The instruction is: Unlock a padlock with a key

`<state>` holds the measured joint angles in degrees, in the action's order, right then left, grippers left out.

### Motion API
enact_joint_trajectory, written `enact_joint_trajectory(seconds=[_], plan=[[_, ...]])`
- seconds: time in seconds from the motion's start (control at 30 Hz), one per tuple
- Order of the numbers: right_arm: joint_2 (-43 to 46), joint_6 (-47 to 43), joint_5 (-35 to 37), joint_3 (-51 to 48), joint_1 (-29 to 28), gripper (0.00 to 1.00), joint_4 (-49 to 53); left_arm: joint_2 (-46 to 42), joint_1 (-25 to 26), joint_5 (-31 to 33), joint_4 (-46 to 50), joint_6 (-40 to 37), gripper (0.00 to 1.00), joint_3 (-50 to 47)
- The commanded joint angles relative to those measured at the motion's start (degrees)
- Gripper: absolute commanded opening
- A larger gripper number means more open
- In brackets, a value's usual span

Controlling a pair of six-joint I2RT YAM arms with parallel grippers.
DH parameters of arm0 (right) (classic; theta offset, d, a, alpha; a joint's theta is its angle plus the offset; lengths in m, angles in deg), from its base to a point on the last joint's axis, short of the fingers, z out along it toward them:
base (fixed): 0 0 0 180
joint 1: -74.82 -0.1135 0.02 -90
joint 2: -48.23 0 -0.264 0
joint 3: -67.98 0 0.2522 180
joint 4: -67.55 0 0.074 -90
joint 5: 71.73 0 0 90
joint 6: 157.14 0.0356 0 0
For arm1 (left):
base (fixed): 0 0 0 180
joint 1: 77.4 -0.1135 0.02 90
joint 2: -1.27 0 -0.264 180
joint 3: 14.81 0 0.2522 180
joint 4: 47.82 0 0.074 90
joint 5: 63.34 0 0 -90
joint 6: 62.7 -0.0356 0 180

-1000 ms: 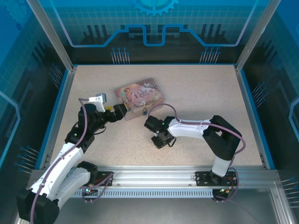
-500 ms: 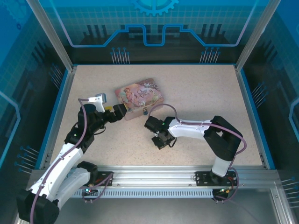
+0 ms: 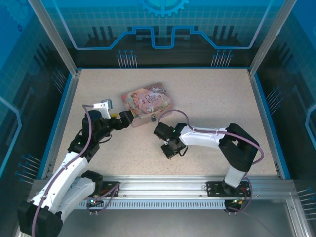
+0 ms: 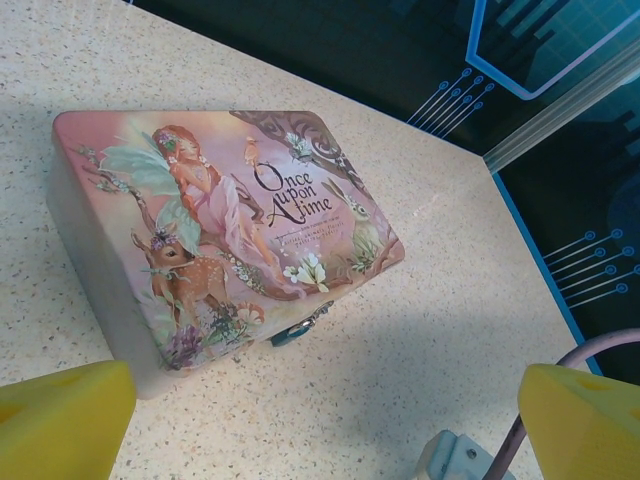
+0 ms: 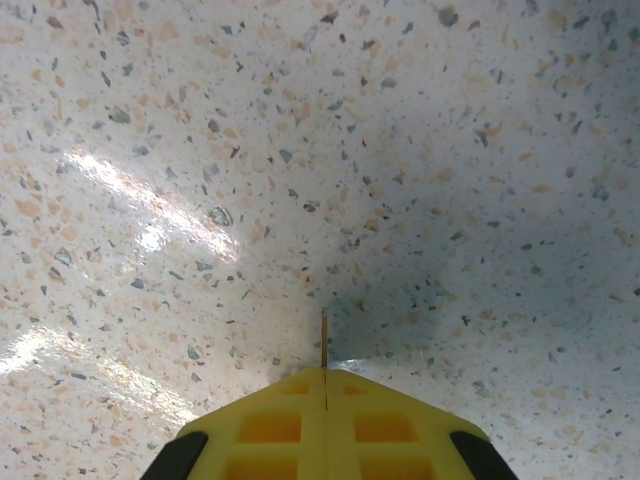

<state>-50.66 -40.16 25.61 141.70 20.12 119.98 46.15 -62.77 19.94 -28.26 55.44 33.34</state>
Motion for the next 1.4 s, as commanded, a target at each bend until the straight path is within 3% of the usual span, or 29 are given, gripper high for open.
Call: enact_joint_trajectory(seconds=[0.0,0.13,0.33,0.57,0.7,0.97,1.37], plan=[[2.21,0.04,-1.39,-1.16,0.42,0.0,1.27,-1.03,0.22,0.71,0.7,-1.47,0.99,1.75],[7.88,-0.09,-3.59,-4.01,1.9,0.0,-3.65,-1.2,0.31,-1.27,0.09,-1.42,0.99,2.06],[24.4,0.15,-16.07,-15.26,10.42,0.0,-23.03,-1.38,0.48,-9.68,-3.67,-0.95,0.98,3.43],[38.69,2.51,-29.7,-22.57,21.87,0.0,-46.76,0.46,1.87,-20.91,-13.13,3.45,0.86,5.27],[41.13,3.49,-35.84,-21.77,24.48,0.0,-56.26,3.57,5.42,-24.88,-15.76,3.42,0.82,8.39],[39.92,4.77,-45.32,-17.0,24.23,0.0,-60.74,10.64,14.1,-26.16,-16.43,-0.31,0.65,15.32],[38.8,4.6,-47.63,-15.28,21.2,0.0,-61.05,15.66,17.75,-25.89,-16.78,-1.77,0.42,18.17]])
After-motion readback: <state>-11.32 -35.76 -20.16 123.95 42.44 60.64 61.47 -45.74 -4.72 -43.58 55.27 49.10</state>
